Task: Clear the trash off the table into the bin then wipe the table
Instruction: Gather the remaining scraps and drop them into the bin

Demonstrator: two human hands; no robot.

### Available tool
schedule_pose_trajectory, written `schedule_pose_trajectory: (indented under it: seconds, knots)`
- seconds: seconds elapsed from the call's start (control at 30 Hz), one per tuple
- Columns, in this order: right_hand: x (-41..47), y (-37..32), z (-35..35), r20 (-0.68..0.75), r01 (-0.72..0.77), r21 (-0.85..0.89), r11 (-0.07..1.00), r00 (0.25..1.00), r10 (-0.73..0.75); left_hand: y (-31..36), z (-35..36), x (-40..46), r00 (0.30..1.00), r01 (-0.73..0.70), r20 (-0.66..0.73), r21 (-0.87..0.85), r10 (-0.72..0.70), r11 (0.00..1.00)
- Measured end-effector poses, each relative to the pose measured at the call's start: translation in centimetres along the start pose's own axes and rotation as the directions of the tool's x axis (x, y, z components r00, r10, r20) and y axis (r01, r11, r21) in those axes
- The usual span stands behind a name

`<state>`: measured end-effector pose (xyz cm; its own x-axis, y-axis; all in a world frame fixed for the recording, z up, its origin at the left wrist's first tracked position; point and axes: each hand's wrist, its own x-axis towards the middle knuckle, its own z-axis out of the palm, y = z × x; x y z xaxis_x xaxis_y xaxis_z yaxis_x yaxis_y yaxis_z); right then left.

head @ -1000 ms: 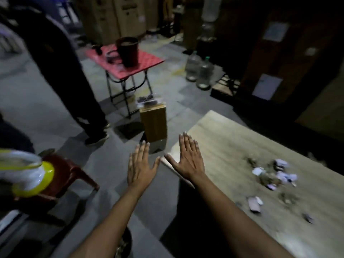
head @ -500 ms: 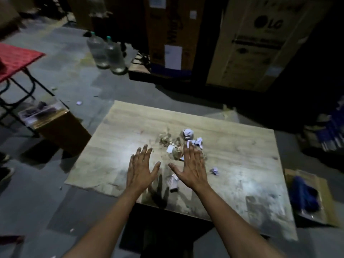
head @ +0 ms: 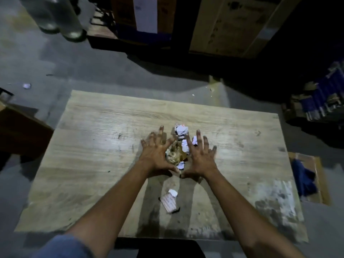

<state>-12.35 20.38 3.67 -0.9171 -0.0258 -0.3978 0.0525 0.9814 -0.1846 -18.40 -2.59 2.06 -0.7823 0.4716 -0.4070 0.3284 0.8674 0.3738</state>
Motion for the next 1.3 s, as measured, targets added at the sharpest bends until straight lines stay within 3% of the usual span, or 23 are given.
schedule_pose_trajectory:
  seconds: [0.23,0.37,0.5,0.77,0.93,1.07,1.3]
  knots:
    - [7.0,-1.1,-1.8,0.055,0.192,-0.199,0.961,0.981,-0.185,2.5,1.8,1.1,0.993,-0.016,-0.115,0.151,0.033,0.988]
    - [6.1,1.4,-1.0,0.084,0.228,-0.148,0.962,0.972,-0.218,2.3,3.1,1.0,0.981,-0.009,-0.187,0.187,0.045,0.982]
    - [1.7,4.0,0.9,-0.084,0.214,-0.039,0.976,0.973,-0.217,2.1,3.8,0.6,0.972,-0.012,-0.225,0.225,0.064,0.974]
    - [-4.5,3.0,6.0,-0.345,0.061,-0.041,0.997,0.936,-0.071,4.2,4.3,-0.3,0.984,0.016,-0.175,0.261,0.031,0.965]
    - [-2.5,1.7,6.4,-0.342,0.014,-0.105,0.994,0.938,-0.049,4.8,4.7,-0.7,0.985,0.013,-0.17,0.174,0.017,0.985]
    - [-0.9,1.2,4.3,-0.251,0.041,-0.135,0.99,0.965,-0.074,5.5,4.2,-0.1,0.992,-0.003,-0.127,0.14,0.021,0.99]
    - [-0.5,1.2,2.7,-0.171,0.084,-0.003,0.996,0.982,-0.083,6.4,2.8,-0.5,0.992,-0.051,-0.112,0.086,0.061,0.995]
